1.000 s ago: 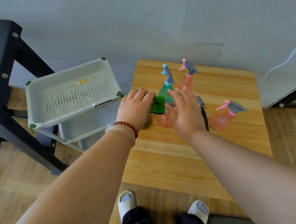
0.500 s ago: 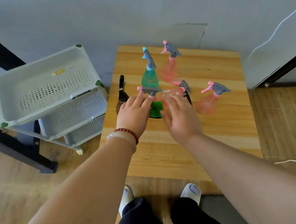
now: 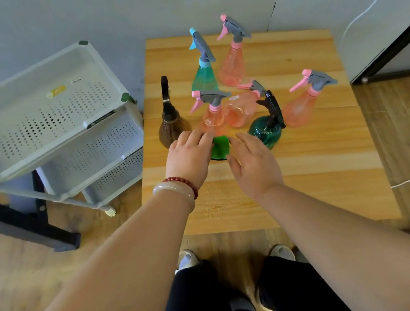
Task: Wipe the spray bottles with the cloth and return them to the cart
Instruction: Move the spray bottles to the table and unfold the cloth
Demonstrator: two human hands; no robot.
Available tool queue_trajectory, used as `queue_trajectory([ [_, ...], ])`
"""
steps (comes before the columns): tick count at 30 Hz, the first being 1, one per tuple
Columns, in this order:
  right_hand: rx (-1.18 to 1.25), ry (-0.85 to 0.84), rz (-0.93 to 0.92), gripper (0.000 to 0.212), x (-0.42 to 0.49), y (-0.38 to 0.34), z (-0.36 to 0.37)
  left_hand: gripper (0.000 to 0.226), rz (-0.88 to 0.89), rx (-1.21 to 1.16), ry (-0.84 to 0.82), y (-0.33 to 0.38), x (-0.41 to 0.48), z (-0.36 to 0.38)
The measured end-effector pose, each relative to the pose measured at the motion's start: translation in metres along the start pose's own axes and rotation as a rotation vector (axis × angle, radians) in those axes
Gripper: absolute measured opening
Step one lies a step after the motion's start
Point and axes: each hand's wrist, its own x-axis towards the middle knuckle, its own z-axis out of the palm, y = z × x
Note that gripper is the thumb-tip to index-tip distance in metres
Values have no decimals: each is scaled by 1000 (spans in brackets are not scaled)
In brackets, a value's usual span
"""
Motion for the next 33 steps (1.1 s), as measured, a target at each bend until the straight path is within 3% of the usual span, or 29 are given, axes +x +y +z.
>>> queue_trajectory([
  [7, 1, 32, -36, 40, 0, 31, 41, 32, -14, 16, 29, -7, -14, 48],
  [13, 33, 84, -78, 39, 1, 50, 76, 17, 10, 36, 99, -17, -22, 83],
  [18, 54, 112, -66, 42, 8, 60, 96, 34, 23, 53, 128, -25, -23, 101],
  [33, 68, 283, -174, 42, 30, 88, 137, 34, 105, 129, 144, -44, -9, 133],
])
